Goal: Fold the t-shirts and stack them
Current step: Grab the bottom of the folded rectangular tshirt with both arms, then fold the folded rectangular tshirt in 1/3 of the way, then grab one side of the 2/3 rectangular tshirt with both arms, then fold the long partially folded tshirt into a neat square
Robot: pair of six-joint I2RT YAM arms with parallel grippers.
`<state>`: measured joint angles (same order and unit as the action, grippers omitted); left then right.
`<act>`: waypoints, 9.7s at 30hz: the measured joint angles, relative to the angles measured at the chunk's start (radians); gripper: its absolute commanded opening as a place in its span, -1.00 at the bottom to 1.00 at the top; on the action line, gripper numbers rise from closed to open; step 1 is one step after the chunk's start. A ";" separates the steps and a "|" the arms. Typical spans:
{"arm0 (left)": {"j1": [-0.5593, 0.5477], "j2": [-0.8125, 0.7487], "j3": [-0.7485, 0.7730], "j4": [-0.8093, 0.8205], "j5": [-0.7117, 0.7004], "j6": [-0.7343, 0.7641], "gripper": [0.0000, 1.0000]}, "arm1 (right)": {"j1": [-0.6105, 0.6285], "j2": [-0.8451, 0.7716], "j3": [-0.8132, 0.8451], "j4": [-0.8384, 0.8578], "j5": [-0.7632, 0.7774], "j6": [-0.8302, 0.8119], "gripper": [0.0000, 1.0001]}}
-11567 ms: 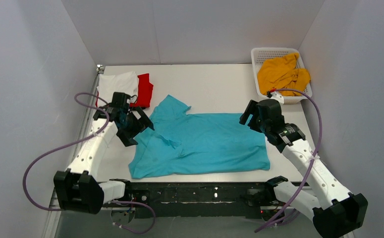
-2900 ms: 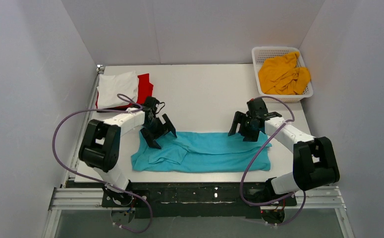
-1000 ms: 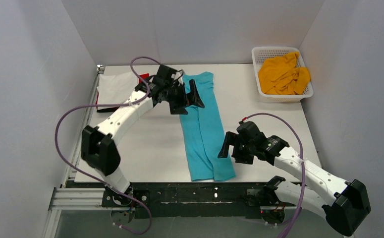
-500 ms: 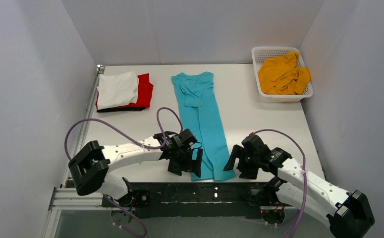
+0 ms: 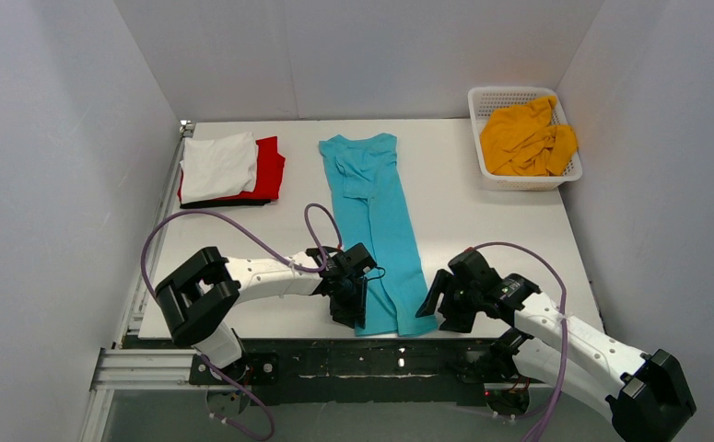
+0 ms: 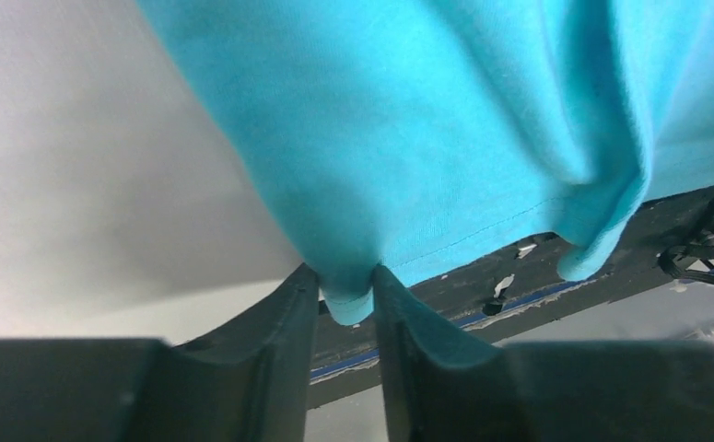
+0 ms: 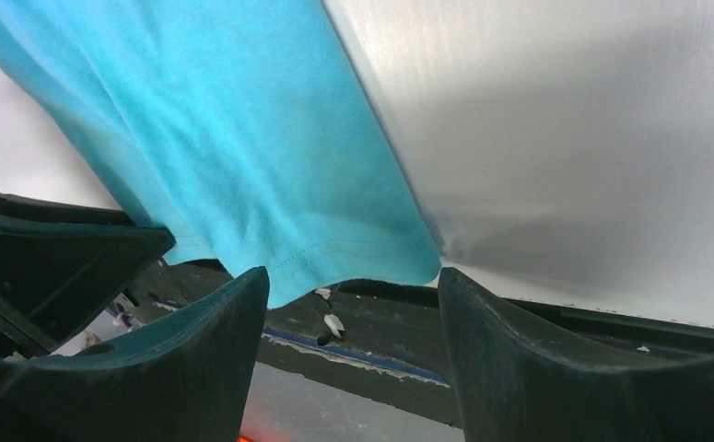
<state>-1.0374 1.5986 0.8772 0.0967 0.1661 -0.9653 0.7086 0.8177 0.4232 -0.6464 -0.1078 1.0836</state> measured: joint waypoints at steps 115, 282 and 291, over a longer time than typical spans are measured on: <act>0.563 -0.254 0.043 -0.178 -0.048 0.158 0.97 | -0.167 1.172 1.069 0.267 -0.293 -0.461 0.76; 0.799 0.379 0.736 -0.224 0.315 0.193 -1.00 | -0.398 1.059 1.189 -0.067 -0.317 -0.381 -0.97; 0.811 0.524 0.843 -0.283 0.283 0.204 -0.08 | -0.402 1.226 1.265 -0.050 -0.293 -0.365 -0.52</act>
<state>-0.2264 2.1223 1.7199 -0.1864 0.4492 -0.7616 0.3065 2.0434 1.6886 -0.6968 -0.4004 0.7185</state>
